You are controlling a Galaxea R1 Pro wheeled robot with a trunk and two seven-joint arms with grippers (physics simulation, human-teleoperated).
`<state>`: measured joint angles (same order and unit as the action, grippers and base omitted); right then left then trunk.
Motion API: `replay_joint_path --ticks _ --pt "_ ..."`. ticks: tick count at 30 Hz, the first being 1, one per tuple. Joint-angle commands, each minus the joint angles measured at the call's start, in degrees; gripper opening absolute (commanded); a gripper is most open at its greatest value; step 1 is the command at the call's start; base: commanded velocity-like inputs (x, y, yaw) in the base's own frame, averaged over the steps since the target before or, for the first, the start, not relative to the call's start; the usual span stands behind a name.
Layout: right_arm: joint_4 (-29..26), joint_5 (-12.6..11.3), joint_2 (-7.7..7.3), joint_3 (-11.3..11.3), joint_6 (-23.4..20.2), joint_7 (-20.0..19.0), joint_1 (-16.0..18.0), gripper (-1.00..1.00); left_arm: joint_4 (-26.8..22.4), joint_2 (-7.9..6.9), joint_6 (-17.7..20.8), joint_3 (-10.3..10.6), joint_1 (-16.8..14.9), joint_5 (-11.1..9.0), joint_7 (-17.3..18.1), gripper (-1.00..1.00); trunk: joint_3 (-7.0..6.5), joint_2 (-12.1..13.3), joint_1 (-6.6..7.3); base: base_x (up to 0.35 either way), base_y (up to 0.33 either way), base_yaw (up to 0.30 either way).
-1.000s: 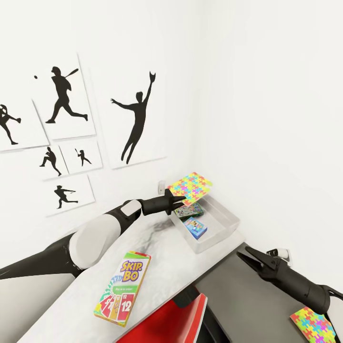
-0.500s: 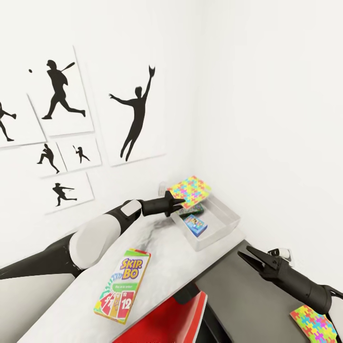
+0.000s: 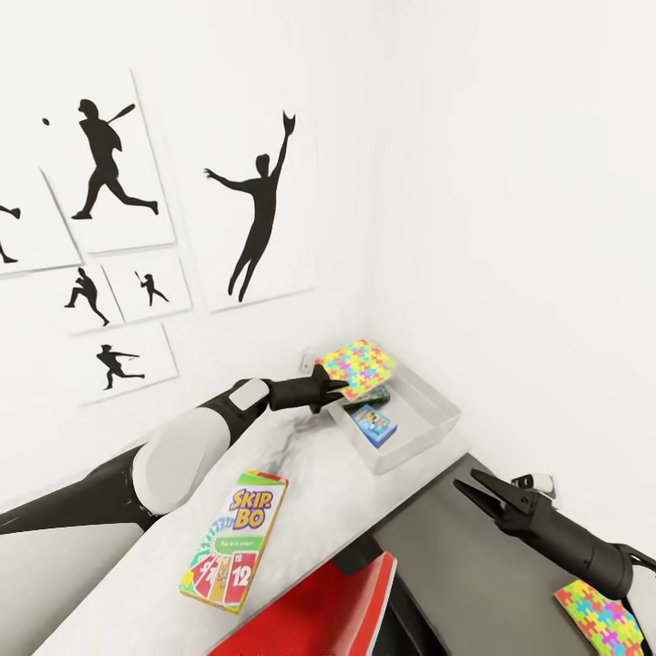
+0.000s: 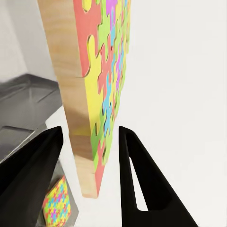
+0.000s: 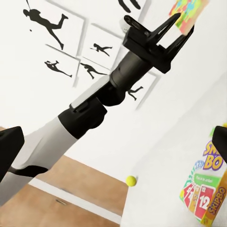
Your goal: Put all the toys in the child's room - the three board games (two on the bed and one on the table), the two jigsaw puzzles on the table, and the tennis ball on the table - inside the toy box on the table in the child's room.
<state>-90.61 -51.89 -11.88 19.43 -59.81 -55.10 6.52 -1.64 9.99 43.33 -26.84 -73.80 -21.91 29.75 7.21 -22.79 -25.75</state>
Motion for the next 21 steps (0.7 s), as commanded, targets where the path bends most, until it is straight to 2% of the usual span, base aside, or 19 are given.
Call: replay_joint_path --ticks 1,6,17,21 --pt "0.0 0.18 0.04 0.0 -0.19 -0.27 0.06 1.0 -0.15 0.01 0.08 0.05 -0.03 -0.58 -0.65 -1.0 0.22 -0.13 -0.03 0.0 0.0 0.0" --pt "0.0 0.2 0.05 -0.05 -0.19 -0.27 0.07 1.0 -0.05 0.01 -2.46 0.04 0.03 -0.59 -1.44 -1.0 0.69 -0.13 -0.03 0.0 0.0 0.0" --pt "0.0 0.21 0.1 -0.07 -0.19 -0.27 0.07 1.0 0.44 0.01 -2.63 0.03 0.05 -0.59 -0.64 -1.0 1.72 -0.13 -0.03 0.0 0.0 -0.005" --pt "0.0 0.21 0.11 -0.04 -0.19 -0.27 0.07 1.0 0.49 0.01 -2.64 0.03 0.05 -0.59 -0.52 -1.0 1.93 -0.13 -0.03 0.0 0.0 -0.165"
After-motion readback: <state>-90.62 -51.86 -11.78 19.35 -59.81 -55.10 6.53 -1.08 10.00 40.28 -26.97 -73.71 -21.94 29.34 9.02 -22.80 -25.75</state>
